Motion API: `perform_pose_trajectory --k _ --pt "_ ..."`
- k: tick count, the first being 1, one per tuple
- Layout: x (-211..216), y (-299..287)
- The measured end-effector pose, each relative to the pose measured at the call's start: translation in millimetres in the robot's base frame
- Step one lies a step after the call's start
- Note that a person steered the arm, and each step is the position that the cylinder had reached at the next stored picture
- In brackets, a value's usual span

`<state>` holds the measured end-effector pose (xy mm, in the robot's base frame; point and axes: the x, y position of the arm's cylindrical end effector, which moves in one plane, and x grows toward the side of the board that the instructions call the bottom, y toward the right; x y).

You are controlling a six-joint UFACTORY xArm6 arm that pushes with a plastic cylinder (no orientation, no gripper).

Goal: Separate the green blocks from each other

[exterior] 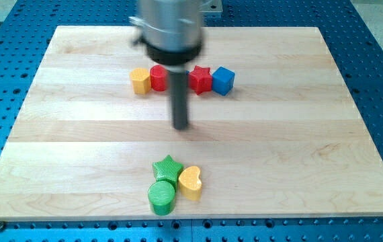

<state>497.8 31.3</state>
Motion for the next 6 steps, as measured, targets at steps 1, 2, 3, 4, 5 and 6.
perform_pose_trajectory --k 1,2,3,4,5,6 --pt "90.1 54.0" --pt "121.1 42.8" --pt "120.6 4.5" --pt "120.6 -68.2" --pt "96.6 -130.2" --pt "32.7 -183.6"
